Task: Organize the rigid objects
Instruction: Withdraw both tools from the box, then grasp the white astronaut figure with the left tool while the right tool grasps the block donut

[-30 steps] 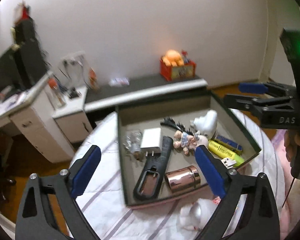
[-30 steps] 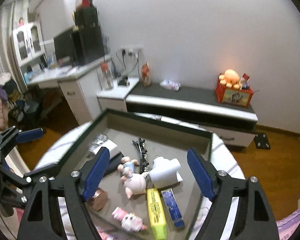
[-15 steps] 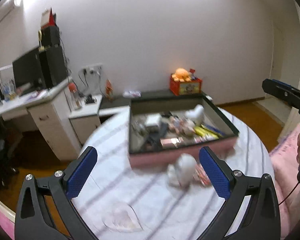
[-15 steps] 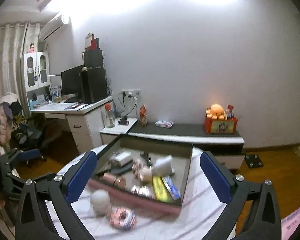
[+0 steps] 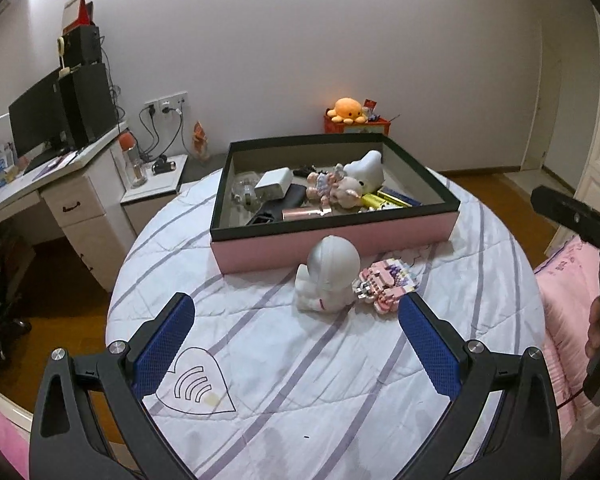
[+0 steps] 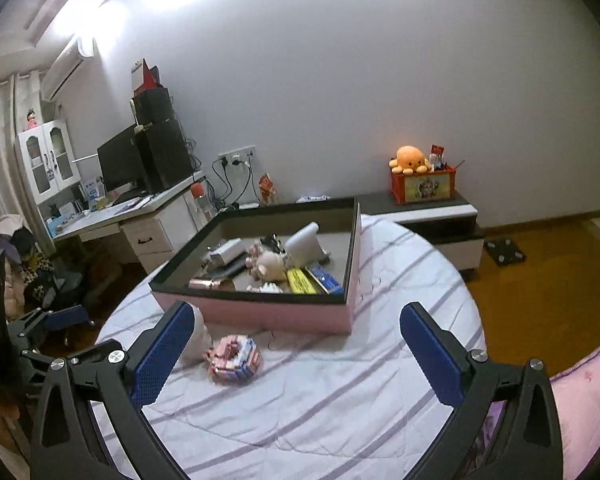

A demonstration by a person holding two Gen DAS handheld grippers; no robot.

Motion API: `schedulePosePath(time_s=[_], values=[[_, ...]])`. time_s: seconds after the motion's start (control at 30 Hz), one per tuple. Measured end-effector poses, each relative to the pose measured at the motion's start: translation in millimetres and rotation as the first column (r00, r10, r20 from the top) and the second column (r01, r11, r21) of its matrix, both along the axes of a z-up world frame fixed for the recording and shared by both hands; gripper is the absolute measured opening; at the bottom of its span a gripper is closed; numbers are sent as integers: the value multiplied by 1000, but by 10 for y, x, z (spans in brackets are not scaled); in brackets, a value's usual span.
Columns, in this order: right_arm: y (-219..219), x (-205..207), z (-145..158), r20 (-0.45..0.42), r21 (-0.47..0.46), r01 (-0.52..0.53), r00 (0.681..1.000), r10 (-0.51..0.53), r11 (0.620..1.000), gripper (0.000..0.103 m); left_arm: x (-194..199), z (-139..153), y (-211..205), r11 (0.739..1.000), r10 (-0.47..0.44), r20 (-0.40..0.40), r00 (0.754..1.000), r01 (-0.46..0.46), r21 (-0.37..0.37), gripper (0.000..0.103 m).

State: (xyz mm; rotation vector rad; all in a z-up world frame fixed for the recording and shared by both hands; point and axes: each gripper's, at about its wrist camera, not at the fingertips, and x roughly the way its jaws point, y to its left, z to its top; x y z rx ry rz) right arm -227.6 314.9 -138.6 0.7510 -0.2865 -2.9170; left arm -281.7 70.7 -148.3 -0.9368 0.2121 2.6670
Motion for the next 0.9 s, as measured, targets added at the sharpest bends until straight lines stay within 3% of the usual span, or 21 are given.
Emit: schedulePosePath(time_s=[0.17,0.5,0.73,0.83,0.9], values=[[16,-29,-154,49,-18,-18,999,19,1000,103,-72,-132,119,999,7,27,1000,-5,-43,103],[69,-76,-393,129,-44,-43,990,49,998,103,-531,-427,386,999,11,124,992,-7,-34,103],[136,-132,-492,164,-51,-48,985,55,998,103,-790,-505,361,996,50,177,983,-62,66,103],[153,-152,-517,174,-69,-55,983,66,996,103,-863,-555,384,995,79,188,979,-89,44,101],[140,-173,-527,182,-67,-61,981,72,996,103,-903,-591,382,995,83,198,977,-92,35,90]])
